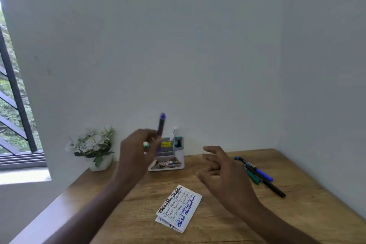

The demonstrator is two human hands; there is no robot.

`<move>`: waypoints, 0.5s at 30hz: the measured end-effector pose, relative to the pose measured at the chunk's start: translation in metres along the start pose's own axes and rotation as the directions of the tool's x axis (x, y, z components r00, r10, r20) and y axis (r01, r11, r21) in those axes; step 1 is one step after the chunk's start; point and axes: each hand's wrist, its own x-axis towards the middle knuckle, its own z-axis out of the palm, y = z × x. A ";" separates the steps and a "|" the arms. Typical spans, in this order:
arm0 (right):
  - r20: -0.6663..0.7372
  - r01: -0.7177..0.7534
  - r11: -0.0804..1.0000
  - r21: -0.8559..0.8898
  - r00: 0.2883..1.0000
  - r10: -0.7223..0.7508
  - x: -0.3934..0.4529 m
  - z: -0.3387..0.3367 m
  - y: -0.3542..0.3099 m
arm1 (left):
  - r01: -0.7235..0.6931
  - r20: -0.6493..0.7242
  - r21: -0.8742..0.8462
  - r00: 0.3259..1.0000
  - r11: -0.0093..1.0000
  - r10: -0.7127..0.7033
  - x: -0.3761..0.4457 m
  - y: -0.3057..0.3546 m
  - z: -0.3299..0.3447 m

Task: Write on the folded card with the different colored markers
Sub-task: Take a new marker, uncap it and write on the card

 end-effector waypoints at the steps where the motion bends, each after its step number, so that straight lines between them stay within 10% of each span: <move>1: -0.008 -0.012 0.994 -0.110 1.000 0.011 0.006 -0.005 0.006 | 0.058 -0.031 0.041 0.998 0.997 -0.057 0.016 -0.010 -0.001; 9: 0.102 -0.029 0.632 -0.774 0.980 0.170 0.023 -0.035 0.034 | 0.423 0.144 0.354 0.856 0.834 -0.496 0.061 -0.050 0.022; 15: 0.149 -0.078 0.609 -0.790 0.938 0.313 0.022 -0.028 0.052 | 0.438 0.121 0.470 0.828 0.766 -0.548 0.049 -0.052 0.022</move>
